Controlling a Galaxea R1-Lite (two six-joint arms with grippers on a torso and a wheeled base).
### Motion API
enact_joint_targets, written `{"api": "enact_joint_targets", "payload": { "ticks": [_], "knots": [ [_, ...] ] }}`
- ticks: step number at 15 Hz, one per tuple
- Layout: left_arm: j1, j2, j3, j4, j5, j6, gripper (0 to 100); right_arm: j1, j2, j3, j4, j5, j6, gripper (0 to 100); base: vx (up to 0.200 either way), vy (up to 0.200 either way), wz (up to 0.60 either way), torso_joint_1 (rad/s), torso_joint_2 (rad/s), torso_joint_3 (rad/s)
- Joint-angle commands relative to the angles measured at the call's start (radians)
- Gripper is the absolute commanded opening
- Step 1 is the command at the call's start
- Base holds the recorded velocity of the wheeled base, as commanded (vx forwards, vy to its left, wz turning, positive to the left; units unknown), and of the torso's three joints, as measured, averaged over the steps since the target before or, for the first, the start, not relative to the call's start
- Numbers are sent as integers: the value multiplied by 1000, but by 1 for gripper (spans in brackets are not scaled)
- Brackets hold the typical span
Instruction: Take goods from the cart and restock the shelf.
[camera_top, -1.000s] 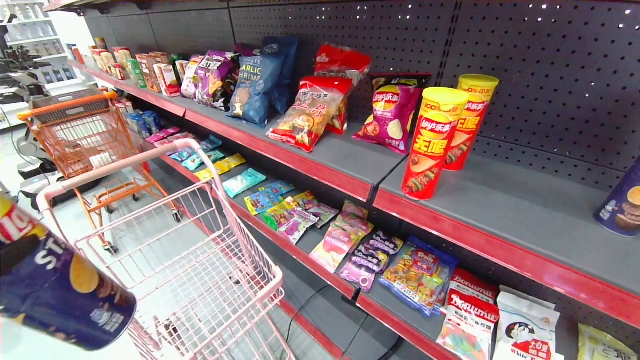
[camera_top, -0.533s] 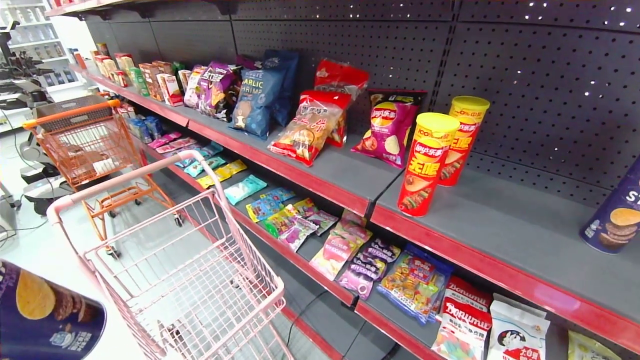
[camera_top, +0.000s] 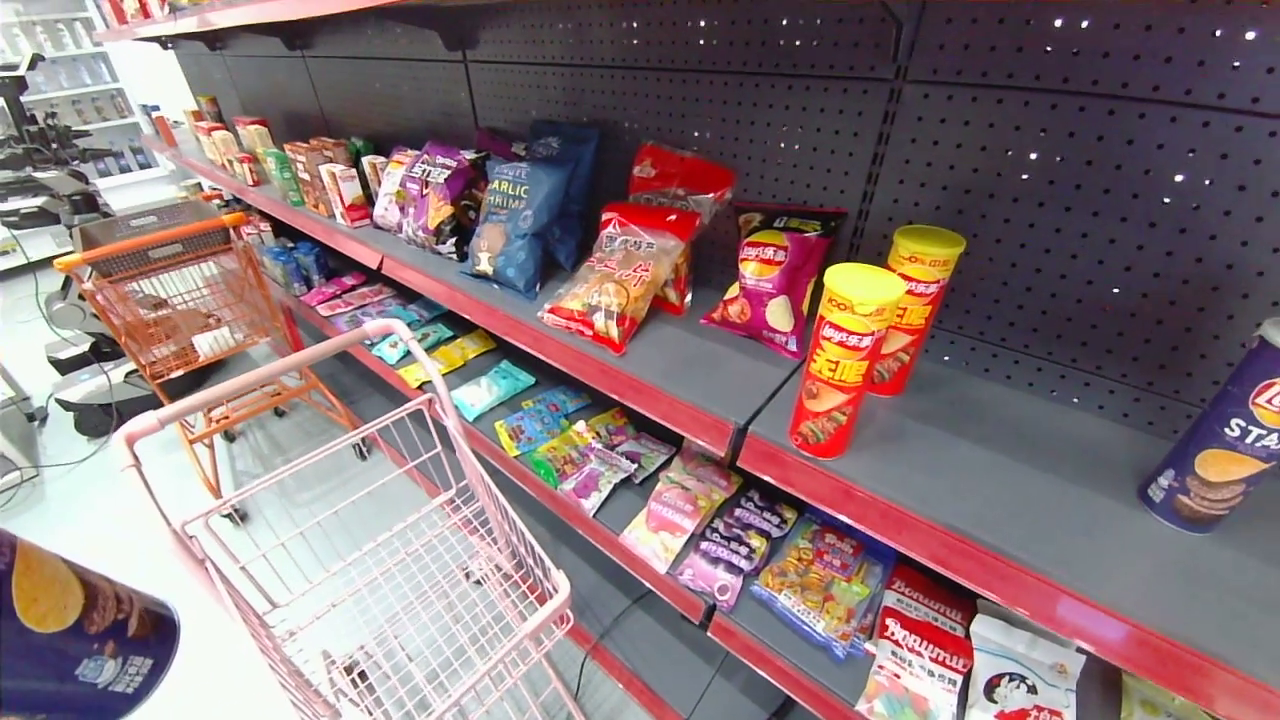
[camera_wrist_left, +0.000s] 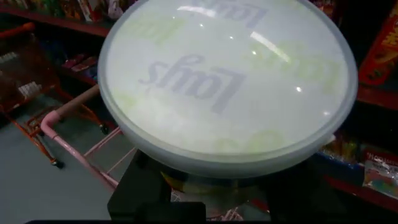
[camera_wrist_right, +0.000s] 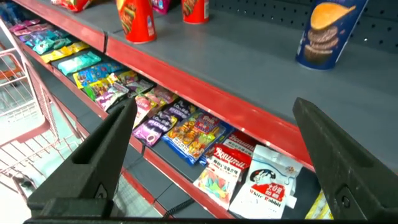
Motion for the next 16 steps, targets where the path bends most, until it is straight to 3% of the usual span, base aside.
{"api": "enact_joint_targets", "payload": {
  "ticks": [1,2,4,6,8,9,16],
  "knots": [
    [-3,0,5,0,-11,1,0,0,0,0,0,-1,0,100,0,0,0,163,-354,-198],
    [-3,-5,21,-6,-11,4,0,0,0,0,0,-1,0,100,0,0,0,163,-364,-193],
    [-3,-28,31,-5,-8,41,0,0,0,0,0,1,0,100,0,0,0,31,-92,-38],
    [0,-31,50,-6,-5,82,0,0,0,0,0,1,5,100,0,0,-600,10,-24,-19],
    [10,-20,64,-6,61,191,0,0,0,0,0,1,7,100,0,0,-600,0,-5,0],
    [10,-15,60,-8,66,211,0,0,0,0,0,1,7,100,0,0,-600,2,2,2],
    [11,-24,59,-32,70,214,0,0,0,0,0,1,5,100,0,0,-600,6,2,0]
  ]
}}
